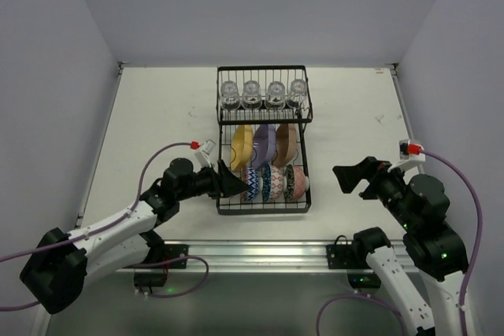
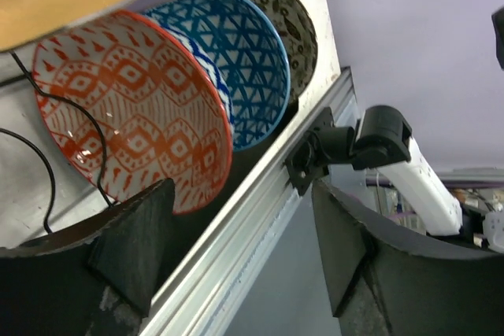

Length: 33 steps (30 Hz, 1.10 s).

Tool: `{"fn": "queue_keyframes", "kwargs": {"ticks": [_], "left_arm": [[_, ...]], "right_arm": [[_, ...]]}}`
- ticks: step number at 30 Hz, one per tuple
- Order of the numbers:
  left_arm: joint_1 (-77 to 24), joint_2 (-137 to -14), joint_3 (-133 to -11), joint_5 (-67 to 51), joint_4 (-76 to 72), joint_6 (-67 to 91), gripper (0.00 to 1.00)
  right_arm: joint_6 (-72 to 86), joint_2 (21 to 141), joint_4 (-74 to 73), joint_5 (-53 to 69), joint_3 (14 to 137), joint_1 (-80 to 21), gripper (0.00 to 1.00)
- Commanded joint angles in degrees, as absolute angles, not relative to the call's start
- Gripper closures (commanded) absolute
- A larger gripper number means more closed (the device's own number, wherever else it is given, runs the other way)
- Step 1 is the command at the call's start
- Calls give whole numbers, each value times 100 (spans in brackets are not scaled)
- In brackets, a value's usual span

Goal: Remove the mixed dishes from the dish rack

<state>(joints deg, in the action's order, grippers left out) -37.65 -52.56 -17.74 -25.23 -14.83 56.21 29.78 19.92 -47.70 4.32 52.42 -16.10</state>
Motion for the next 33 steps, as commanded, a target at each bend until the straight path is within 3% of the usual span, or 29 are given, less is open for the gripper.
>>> {"fn": "queue_keyframes", "kwargs": {"ticks": [1, 8, 10, 18, 29, 33], "left_arm": [[-3797, -5509, -1793, -2154, -2171, 5573, 28], [-3806, -6248, -1907, -2223, -2706, 5396, 42], [-3806, -6486, -1899, -2381, -2960, 5423, 54], [-3797, -6952, -1863, -2663, -3709, 5528, 72], [-3797, -7022, -1802, -2610, -3718, 5537, 72], [-3797, -7040, -1810, -2637, -3797, 5484, 81]], "right_arm": [[3023, 1890, -4535, 694, 5142, -1591, 1], [2988, 1863, -4500, 843, 5036, -1591, 1], [2962, 1863, -4491, 896, 5010, -1591, 1], [2892, 1863, -4474, 1011, 4922, -1591, 1], [2874, 1969, -4351, 1046, 4825, -1591, 1], [2865, 1969, -4333, 1046, 4799, -1591, 1]]}}
